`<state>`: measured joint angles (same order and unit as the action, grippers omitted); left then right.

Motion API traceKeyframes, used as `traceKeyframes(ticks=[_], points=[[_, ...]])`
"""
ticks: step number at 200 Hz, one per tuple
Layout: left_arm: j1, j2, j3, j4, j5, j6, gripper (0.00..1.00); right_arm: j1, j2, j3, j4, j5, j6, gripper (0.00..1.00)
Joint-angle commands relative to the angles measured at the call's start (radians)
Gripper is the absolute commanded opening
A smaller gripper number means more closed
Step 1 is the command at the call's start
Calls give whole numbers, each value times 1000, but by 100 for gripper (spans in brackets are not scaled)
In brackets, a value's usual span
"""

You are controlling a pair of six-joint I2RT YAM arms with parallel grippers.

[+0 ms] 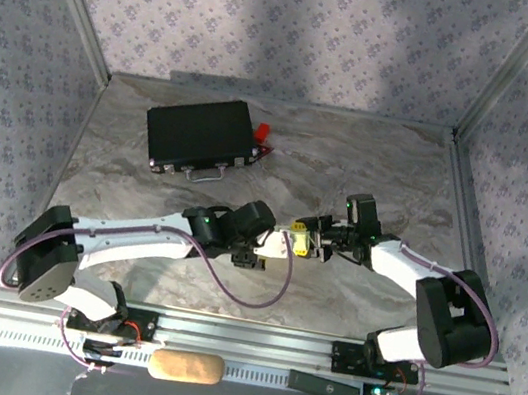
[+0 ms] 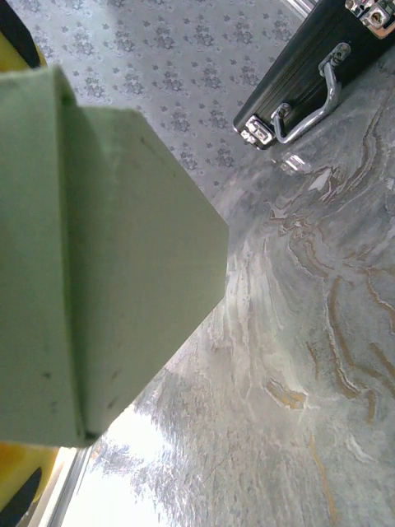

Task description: Fold the paper box

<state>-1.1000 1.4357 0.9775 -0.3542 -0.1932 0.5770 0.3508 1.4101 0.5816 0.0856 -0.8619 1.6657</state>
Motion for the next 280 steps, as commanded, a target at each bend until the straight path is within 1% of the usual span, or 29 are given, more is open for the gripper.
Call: traceKeyframes(ticks=[1, 26, 37, 54, 81, 89, 112, 143, 165, 189, 200, 213, 226, 235, 238, 245, 257, 272, 280], points=[[-24, 19, 4, 78, -86, 52, 79, -7, 3, 17, -6, -31, -8, 31], [-53, 48, -4, 122, -162, 57, 72, -5, 2, 11, 2, -30, -1, 31], [-62, 60, 2, 117, -175, 54, 65, -5, 1, 10, 5, -29, 2, 32], [-67, 76, 16, 93, -164, 41, 54, -7, -2, 9, 7, -29, 4, 31], [-78, 78, 6, 96, -169, 39, 50, -8, -5, 8, 8, -30, 4, 32], [-80, 75, 9, 91, -166, 36, 47, -9, -5, 9, 5, -30, 4, 33], [-82, 71, 17, 62, -157, 24, 42, -11, -6, 7, 3, -28, 2, 39], [-82, 53, 27, 17, -135, 15, 41, -19, -16, 13, -26, -28, -24, 51], [-82, 43, 43, -33, -114, 8, 41, -43, -59, 42, -151, -18, -110, 61], [-82, 17, 67, -115, -84, -9, 41, -105, -181, 97, -355, 23, -248, 70], [-83, 3, 81, -164, -63, -18, 42, -146, -234, 129, -449, 27, -318, 72], [-80, -12, 104, -237, -28, -28, 43, -205, -282, 178, -564, 43, -430, 71], [-79, -25, 124, -312, 13, -40, 44, -252, -315, 219, -660, 80, -561, 68], [-78, -30, 140, -374, 50, -49, 44, -271, -335, 240, -709, 129, -648, 62], [-77, -33, 146, -393, 59, -55, 45, -272, -343, 248, -723, 145, -677, 59], [-74, -34, 158, -429, 78, -66, 45, -269, -360, 258, -742, 210, -752, 53], [-68, -38, 175, -488, 112, -86, 45, -223, -399, 274, -776, 342, -848, 48], [-63, -32, 189, -540, 140, -103, 45, -130, -458, 280, -789, 515, -927, 46], [-60, -25, 193, -557, 144, -110, 45, -81, -489, 269, -764, 579, -959, 47]])
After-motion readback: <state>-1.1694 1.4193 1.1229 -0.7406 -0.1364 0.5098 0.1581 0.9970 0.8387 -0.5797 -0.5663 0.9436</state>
